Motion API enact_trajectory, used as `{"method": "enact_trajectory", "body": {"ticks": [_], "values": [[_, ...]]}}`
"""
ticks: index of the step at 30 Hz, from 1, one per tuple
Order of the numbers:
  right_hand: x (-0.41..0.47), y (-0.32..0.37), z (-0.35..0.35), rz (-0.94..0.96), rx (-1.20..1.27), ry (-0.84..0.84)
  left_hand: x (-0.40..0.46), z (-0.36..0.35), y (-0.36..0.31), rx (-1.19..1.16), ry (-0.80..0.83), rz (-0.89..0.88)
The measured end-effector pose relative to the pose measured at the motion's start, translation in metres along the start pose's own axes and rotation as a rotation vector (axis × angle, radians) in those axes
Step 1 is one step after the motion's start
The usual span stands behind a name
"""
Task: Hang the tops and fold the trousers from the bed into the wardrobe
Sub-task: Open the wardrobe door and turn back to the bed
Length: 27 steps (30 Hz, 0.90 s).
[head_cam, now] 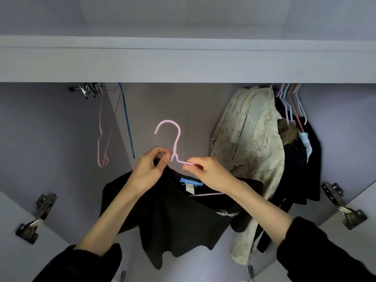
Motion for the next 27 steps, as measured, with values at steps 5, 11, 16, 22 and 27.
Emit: {"method": "enact_trajectory", "body": {"ticks": [5, 11, 16, 22, 27], "values": [[-0.001, 0.000, 0.014, -0.028, 0.025, -0.091, -0.009, 0.007, 0.011, 0.144, -0.098, -0.057], [-0.010, -0.007, 0.020, -0.025, 0.095, -0.112, -0.012, 0.011, 0.026, 0.487, -0.304, -0.175], [-0.018, -0.021, 0.018, -0.080, 0.100, -0.116, -0.003, 0.019, 0.032, 0.459, -0.209, -0.080], [-0.026, -0.034, 0.030, -0.107, 0.015, -0.143, 0.003, 0.029, 0.026, 0.444, -0.244, -0.101], [-0.030, -0.028, 0.025, -0.106, 0.077, -0.119, -0.007, 0.008, 0.027, 0.407, -0.115, -0.184]]}}
Point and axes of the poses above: each hand's wrist, its own x-axis towards the middle knuckle, its own z-axis out of the back of the hand, y = z × x, the point moved 2 cm from there along x, towards the middle knuckle, and after that the axes turned 9 degrees about -x, right-handed, at the moved point
